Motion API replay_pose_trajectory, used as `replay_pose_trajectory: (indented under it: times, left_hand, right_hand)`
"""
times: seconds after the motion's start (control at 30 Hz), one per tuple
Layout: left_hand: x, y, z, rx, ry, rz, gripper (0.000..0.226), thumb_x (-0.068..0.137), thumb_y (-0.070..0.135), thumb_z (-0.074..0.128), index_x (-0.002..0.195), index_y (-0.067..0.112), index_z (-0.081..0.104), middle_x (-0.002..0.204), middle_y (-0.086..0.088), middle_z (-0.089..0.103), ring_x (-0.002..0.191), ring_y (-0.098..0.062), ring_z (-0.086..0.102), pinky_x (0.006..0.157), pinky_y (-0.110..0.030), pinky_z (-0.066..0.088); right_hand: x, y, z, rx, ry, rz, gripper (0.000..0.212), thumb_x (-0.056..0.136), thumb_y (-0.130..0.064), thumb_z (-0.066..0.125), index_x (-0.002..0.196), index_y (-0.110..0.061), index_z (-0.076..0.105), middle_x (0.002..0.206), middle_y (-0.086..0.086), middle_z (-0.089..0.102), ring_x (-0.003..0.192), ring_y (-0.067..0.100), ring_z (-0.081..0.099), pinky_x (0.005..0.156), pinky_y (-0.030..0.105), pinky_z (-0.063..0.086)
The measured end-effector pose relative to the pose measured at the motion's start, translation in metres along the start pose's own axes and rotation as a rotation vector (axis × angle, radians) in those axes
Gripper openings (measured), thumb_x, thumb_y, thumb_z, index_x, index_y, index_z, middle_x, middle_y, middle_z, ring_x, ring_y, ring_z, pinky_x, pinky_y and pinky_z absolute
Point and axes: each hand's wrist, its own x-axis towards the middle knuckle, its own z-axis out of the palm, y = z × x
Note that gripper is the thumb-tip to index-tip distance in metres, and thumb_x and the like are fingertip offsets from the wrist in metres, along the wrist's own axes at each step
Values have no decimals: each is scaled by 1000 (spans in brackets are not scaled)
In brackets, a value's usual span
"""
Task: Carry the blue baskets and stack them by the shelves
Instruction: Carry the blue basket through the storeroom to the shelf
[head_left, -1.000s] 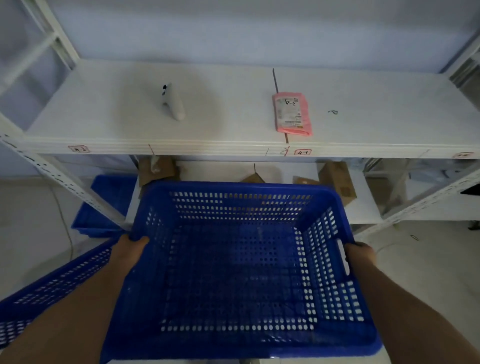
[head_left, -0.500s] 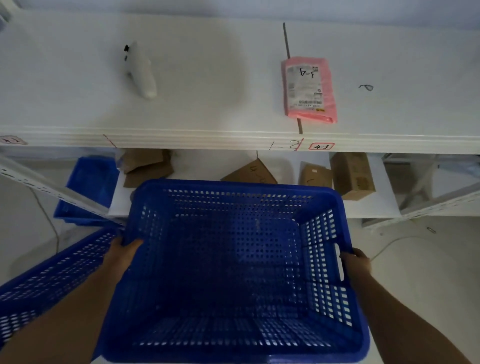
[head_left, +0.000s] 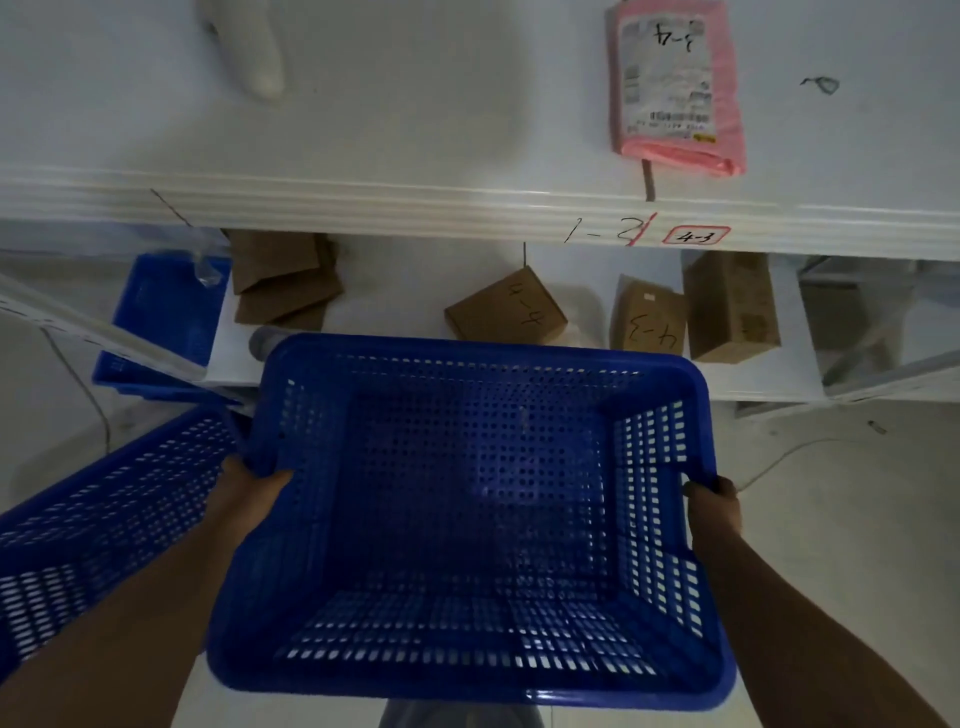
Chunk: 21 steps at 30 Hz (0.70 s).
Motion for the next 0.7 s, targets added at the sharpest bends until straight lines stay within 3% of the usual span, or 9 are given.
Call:
replay_pose_trajectory:
  times: [0.1, 0.23, 0.33, 0.47, 0.57, 0.7]
  left_hand:
    - [-2, -11, -7, -24, 12, -23, 68, 83, 27, 67, 138, 2, 35, 93, -13, 58, 72, -28, 55, 59, -35, 43]
    - [1, -18, -11, -154, -30, -62, 67, 87, 41, 61, 141, 8, 39, 122, -18, 57, 104, -38, 57, 90, -45, 46]
    - [2, -10, -13, -191, -57, -89, 74, 86, 43, 62, 144, 7, 35, 138, -19, 50, 118, -40, 52, 87, -42, 41]
    - [3, -7, -13, -181, -72, -89, 77, 85, 47, 61, 145, 8, 35, 140, -19, 49, 118, -40, 53, 93, -44, 44]
    - [4, -7, -14, -186, -63, -86, 75, 85, 45, 62, 145, 7, 36, 140, -20, 50, 118, -41, 52, 95, -46, 43]
    - [6, -5, -11, -224, -63, -85, 73, 86, 42, 62, 144, 5, 36, 139, -20, 50, 118, -40, 52, 92, -44, 45]
  right_hand:
    - [1, -5, -3, -59, -62, -14, 42, 85, -15, 55, 126, -9, 53, 91, 10, 60, 72, 28, 55, 69, 35, 41]
    - [5, -9, 4, -30, -113, 42, 43, 87, -18, 57, 125, 0, 53, 98, 16, 57, 77, 32, 54, 70, 37, 43]
    - [3, -4, 9, -13, -95, 49, 48, 86, -21, 57, 130, -3, 48, 107, 20, 58, 91, 38, 58, 81, 46, 49]
    - [1, -10, 6, 33, -88, 61, 40, 85, -22, 56, 119, 0, 54, 94, 17, 56, 70, 30, 53, 70, 39, 44]
    - [0, -14, 6, 81, -106, 63, 29, 84, -20, 56, 109, -6, 54, 83, 12, 55, 66, 27, 52, 71, 39, 43]
    - [0, -6, 9, 150, -103, 14, 38, 89, -14, 55, 125, -3, 50, 83, 9, 54, 71, 25, 51, 76, 39, 42]
